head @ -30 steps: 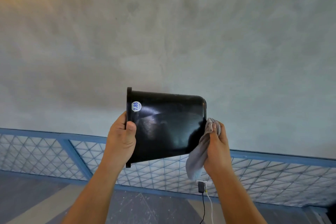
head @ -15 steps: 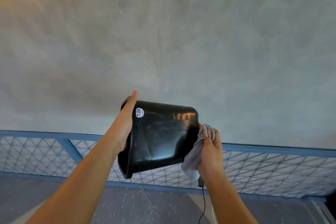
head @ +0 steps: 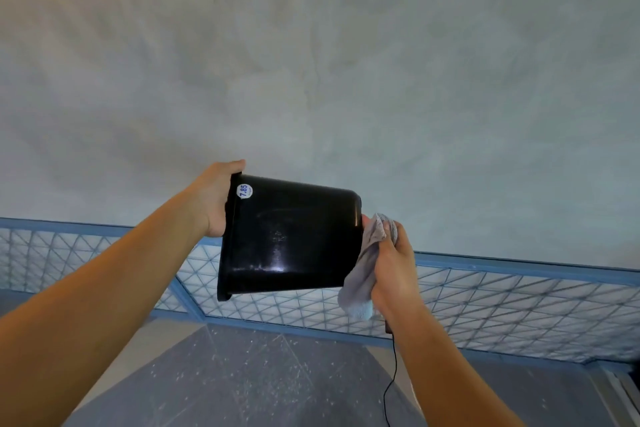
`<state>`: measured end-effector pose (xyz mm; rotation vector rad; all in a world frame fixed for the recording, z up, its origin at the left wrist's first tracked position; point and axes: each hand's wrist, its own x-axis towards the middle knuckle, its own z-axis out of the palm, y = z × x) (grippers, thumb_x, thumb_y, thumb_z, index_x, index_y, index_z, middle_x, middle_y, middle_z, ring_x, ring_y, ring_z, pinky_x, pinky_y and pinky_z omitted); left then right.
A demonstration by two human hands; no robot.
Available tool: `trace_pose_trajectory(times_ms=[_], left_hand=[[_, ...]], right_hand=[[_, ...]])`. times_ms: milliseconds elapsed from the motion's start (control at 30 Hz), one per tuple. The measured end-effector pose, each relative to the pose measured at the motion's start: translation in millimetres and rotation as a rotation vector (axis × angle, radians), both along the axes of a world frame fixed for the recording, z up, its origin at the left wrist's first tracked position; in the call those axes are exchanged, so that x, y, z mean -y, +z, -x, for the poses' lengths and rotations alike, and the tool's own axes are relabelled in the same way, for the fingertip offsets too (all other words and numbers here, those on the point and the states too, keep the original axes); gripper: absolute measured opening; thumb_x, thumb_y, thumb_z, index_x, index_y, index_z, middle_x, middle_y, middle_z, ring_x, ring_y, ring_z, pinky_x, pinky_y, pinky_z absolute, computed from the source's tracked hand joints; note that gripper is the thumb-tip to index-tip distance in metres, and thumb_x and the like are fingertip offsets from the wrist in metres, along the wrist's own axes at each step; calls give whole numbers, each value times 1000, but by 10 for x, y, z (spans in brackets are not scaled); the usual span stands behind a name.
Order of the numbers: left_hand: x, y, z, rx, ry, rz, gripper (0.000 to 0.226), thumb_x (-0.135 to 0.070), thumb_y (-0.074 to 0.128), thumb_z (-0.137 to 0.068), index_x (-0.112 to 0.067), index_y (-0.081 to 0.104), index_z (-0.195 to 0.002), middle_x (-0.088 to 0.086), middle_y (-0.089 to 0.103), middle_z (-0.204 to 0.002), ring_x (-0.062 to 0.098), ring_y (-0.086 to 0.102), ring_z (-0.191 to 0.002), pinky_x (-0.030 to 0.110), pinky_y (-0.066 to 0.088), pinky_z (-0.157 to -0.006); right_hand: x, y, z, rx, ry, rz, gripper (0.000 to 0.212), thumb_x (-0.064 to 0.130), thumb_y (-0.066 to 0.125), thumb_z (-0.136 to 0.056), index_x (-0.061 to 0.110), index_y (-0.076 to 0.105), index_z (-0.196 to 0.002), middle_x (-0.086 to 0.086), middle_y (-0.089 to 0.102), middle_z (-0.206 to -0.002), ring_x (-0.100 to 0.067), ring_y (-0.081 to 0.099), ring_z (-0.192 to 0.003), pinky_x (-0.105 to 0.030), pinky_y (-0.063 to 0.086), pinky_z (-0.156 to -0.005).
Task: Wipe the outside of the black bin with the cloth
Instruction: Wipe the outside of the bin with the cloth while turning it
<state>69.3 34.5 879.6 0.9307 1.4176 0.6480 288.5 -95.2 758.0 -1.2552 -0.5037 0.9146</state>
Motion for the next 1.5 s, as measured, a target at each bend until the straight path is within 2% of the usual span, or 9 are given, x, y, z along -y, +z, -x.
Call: trace_pose_trajectory(times_ms=[200, 333, 500, 667, 733, 933, 1167, 1300, 1500], left_hand=[[72, -33, -108, 19, 87, -42, 39, -53, 69, -92, -15, 69, -103, 15, 72, -90, 32, 71, -81, 53, 60, -86], [132, -127, -236, 77, 177, -105, 34, -48, 71, -92, -16, 68, -102, 15, 71, -95, 32, 70, -81, 56, 59, -88], [258, -205, -436, 181, 211, -155, 41, -52, 71, -92, -14, 67, -105, 13, 73, -91, 31, 73, -80, 54, 61, -85], [369, -240, -593, 278, 219, -160, 38, -52, 70, -93, -15, 69, -102, 13, 76, -94, 34, 75, -89, 58, 60, -88], [393, -252, -626, 297, 228, -164, 37, -52, 70, -93, -16, 70, -102, 14, 77, -96, 35, 75, -93, 59, 58, -90], [472, -290, -720, 324, 267, -169, 37, -52, 69, -93, -16, 71, -104, 15, 78, -102, 35, 75, -100, 59, 57, -94], [585, -245, -841, 343, 258, -208, 39, -52, 69, -93, -15, 72, -101, 13, 77, -91, 31, 76, -84, 55, 61, -88], [666, -244, -871, 336, 310, -250, 38, -52, 65, -96, -13, 67, -99, 12, 74, -83, 25, 74, -69, 39, 62, -62], [803, -283, -857, 299, 351, -294, 40, -49, 60, -100, -11, 64, -90, 6, 69, -63, 16, 69, -51, 32, 60, -51]], right_hand=[[-124, 167, -219, 255, 12, 14, 14, 28, 49, -108, 27, 63, -109, 6, 70, -101, -7, 67, -99, -15, 49, -78], [-106, 426, -367, 404, -135, 1, 16, 21, 43, -109, 30, 55, -112, 15, 62, -93, 16, 59, -78, -4, 41, -64], [-78, 697, -519, 547, -165, -44, 20, 24, 44, -108, 40, 54, -115, 13, 63, -90, 11, 61, -75, -8, 45, -64], [-98, 832, -656, 171, 118, 16, 19, 24, 54, -92, 26, 71, -101, 4, 74, -106, -19, 67, -102, -48, 53, -102], [-52, 854, -691, 79, 205, 4, 37, 12, 48, -86, 23, 73, -111, -4, 71, -122, -22, 65, -115, -44, 52, -102], [90, 867, -716, 748, 83, -62, 65, 2, 57, -96, 30, 37, -151, 16, 56, -113, 0, 60, -98, -13, 45, -80], [-8, 613, -656, 1405, -26, -199, 39, 17, 72, -91, 17, 66, -130, -11, 50, -129, -29, 52, -107, -35, 52, -90], [-87, 534, -570, 1568, -27, -174, 40, 37, 57, -101, 18, 61, -136, -6, 37, -154, -32, 40, -124, -37, 47, -102], [-261, 455, -438, 1288, -196, -288, 29, 13, 63, -98, 20, 70, -124, -2, 60, -129, -24, 49, -107, -45, 49, -86]])
